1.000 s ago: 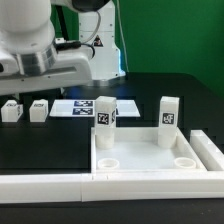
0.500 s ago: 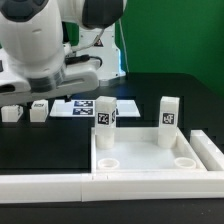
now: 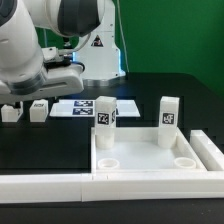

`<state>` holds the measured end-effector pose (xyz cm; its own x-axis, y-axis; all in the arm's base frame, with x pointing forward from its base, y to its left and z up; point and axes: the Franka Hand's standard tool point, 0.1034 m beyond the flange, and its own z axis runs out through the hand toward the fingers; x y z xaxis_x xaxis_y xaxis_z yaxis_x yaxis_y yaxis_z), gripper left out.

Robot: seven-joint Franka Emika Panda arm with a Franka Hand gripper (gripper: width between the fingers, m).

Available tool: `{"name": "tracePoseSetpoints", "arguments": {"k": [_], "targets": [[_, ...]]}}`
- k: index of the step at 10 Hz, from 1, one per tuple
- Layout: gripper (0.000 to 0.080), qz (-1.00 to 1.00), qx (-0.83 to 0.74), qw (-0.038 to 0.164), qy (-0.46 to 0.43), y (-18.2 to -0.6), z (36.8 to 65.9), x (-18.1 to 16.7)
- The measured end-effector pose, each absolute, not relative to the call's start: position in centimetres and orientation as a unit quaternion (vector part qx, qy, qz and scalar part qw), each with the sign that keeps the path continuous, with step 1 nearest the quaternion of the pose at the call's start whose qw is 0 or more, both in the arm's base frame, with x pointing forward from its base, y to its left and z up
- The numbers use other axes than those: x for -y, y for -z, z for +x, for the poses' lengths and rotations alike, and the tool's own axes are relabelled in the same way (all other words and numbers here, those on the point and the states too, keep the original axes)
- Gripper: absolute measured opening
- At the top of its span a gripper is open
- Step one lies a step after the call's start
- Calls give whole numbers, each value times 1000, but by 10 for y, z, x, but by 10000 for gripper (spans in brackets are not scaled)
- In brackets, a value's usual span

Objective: Assemble square table

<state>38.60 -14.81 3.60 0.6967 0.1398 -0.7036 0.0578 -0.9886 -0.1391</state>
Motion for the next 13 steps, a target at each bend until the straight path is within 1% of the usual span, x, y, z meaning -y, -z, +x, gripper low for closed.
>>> {"name": "tracePoseSetpoints", "arguments": {"k": [2,3,4,7,9,11,13], "targets": [[649,-919,56,54,-386,-36,386,148],[649,-916,53,53,-395,-33,380,151],[649,-913,48,50,-403,-30,375,152],[649,-906,39,51,-419,-18,364,146],[649,-905,45,46,-422,-14,364,139],[649,-902,46,48,-427,-9,360,139],[649,-901,49,47,-429,-7,359,138]]}}
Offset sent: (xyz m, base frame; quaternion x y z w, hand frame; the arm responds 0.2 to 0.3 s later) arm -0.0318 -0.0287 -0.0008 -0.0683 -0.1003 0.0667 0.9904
